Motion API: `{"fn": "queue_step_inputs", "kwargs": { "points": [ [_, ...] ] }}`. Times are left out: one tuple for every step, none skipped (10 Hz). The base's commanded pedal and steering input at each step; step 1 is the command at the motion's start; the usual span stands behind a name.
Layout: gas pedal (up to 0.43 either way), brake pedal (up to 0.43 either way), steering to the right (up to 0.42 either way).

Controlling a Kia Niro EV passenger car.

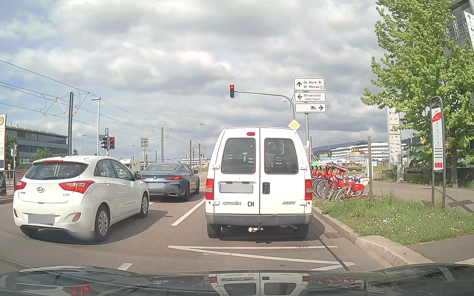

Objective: Follow the waypoints while adhering to traffic rules and regulations

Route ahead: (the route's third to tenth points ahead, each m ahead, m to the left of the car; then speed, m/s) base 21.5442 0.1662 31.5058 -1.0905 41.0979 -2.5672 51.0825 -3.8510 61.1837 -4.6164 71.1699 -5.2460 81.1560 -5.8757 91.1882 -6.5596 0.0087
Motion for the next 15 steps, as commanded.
{"fn": "queue_step_inputs", "kwargs": {
  "points": [
    [0.000,0.195,0.001],
    [0.000,0.201,0.001],
    [0.000,0.201,0.001],
    [0.000,0.195,0.001],
    [0.000,0.201,0.001],
    [0.000,0.201,0.001],
    [0.000,0.195,0.001],
    [0.000,0.195,0.001],
    [0.000,0.201,0.001],
    [0.000,0.201,0.001],
    [0.000,0.201,0.001],
    [0.000,0.195,0.001],
    [0.000,0.201,0.001],
    [0.000,0.201,0.001],
    [0.000,0.201,0.001]
  ]
}}
